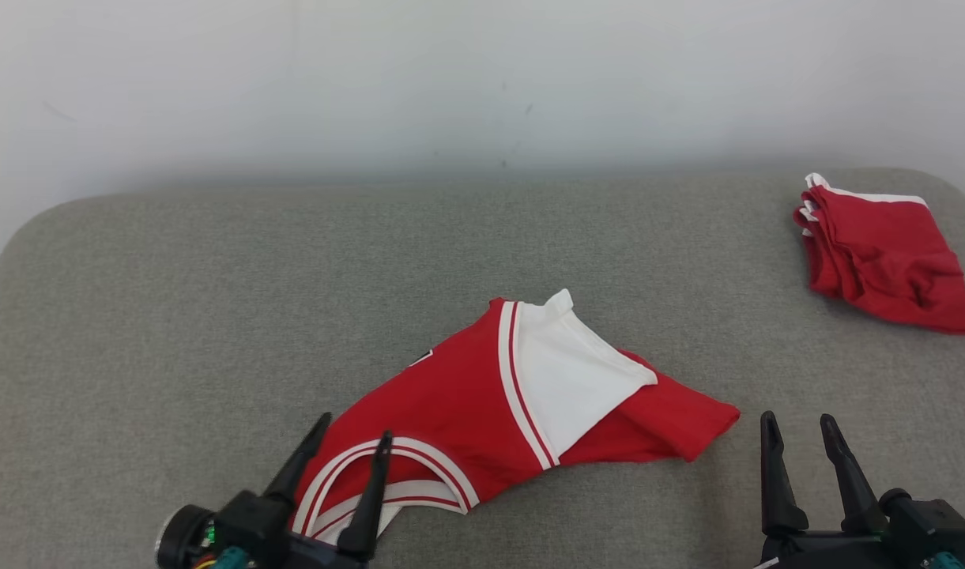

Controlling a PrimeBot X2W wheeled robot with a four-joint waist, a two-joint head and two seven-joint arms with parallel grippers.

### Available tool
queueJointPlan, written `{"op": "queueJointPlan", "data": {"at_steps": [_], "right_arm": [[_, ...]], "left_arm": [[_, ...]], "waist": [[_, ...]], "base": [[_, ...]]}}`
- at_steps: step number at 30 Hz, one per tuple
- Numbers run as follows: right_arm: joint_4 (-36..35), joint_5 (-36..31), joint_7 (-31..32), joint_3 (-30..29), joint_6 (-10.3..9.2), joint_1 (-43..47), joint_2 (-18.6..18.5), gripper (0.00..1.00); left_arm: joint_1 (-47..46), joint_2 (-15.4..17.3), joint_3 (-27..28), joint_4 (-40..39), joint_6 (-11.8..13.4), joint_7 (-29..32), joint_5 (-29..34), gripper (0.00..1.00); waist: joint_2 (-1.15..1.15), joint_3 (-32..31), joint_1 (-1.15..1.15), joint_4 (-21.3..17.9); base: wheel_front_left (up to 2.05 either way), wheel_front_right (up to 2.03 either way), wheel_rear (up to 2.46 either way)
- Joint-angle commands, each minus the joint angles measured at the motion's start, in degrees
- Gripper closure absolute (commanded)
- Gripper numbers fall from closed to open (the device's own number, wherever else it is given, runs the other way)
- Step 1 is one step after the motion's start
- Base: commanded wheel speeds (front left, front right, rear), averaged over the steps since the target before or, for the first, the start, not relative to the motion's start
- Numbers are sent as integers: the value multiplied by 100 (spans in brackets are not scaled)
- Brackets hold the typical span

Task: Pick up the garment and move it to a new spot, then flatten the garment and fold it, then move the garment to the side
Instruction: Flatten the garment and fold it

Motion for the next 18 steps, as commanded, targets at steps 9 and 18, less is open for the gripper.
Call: {"op": "queueJointPlan", "data": {"at_steps": [9,18], "right_arm": [[-59,7,-17,24,-15,-87,-2,0],[-56,70,-27,91,-15,-194,-1,0]], "left_arm": [[-684,-326,-846,867,-260,178,417,0],[-1330,-492,-1461,1633,-395,195,620,0]], "waist": [[0,238,0,-476],[0,456,0,-734]], "base": [[0,0,0],[0,0,0]]}}
